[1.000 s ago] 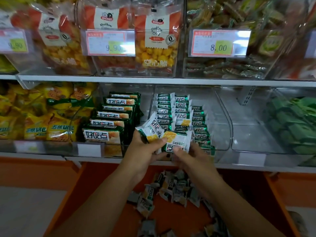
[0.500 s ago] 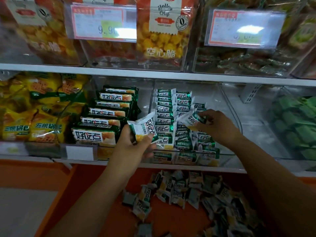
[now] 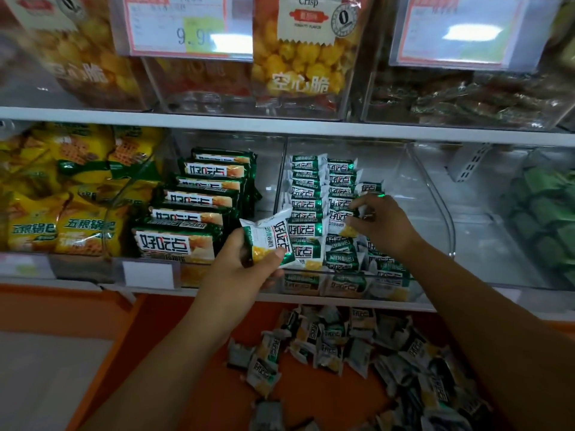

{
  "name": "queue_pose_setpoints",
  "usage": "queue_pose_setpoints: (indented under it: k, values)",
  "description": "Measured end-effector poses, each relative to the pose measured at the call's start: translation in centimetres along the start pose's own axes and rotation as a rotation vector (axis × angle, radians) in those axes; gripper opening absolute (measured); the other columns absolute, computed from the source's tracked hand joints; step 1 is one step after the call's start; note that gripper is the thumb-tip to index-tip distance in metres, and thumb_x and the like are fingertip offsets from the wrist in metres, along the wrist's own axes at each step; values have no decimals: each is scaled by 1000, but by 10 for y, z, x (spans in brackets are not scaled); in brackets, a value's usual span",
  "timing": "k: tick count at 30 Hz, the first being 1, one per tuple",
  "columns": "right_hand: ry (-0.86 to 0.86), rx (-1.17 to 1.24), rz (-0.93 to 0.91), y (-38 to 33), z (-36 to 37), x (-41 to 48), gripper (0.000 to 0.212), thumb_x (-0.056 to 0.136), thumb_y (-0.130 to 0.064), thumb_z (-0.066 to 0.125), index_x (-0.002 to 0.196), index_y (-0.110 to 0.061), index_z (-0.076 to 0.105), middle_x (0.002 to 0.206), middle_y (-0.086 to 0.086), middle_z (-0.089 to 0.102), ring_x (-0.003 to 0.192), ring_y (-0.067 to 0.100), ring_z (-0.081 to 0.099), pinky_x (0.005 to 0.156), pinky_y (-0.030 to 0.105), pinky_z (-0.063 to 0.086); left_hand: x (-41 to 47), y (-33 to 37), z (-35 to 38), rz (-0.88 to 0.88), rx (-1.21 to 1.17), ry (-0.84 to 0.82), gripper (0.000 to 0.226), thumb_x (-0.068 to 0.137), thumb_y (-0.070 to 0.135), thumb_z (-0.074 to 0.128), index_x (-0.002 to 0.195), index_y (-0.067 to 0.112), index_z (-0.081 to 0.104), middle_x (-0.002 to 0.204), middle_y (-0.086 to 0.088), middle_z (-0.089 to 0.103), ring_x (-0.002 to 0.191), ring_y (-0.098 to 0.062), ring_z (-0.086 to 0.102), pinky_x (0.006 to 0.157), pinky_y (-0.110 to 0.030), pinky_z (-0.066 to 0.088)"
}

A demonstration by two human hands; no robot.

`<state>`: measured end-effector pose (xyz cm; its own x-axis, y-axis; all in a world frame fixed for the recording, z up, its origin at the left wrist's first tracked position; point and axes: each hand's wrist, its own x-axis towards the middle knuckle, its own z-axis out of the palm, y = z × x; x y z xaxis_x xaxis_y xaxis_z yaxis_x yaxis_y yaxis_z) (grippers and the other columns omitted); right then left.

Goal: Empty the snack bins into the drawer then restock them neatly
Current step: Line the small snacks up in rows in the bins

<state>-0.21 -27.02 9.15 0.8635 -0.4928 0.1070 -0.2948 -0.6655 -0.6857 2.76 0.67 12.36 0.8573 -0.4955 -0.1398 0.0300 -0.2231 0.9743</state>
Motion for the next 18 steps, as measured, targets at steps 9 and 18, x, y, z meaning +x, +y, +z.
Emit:
queue_pose_setpoints:
  k: [9, 18]
  values:
    - [-197, 436, -43, -79, -13, -97, 38, 85, -46, 60, 123, -41, 55, 107, -15, 64, 99, -3, 61, 86, 17, 48, -10, 7, 5, 6, 106, -186, 75, 62, 70, 72, 131, 48, 51, 129, 17, 61, 119, -9, 58, 102, -44, 48]
    - [-179, 525, 89, -78, -10, -115, 30, 89, -38, 63, 117, -28, 62, 110, -1, 65, 103, 16, 62, 90, 41, 53, -14, 8, 17, 48, 122, -169, 31, 82, 51, 66, 100, 26, 63, 102, 6, 65, 92, -12, 68, 85, -31, 58]
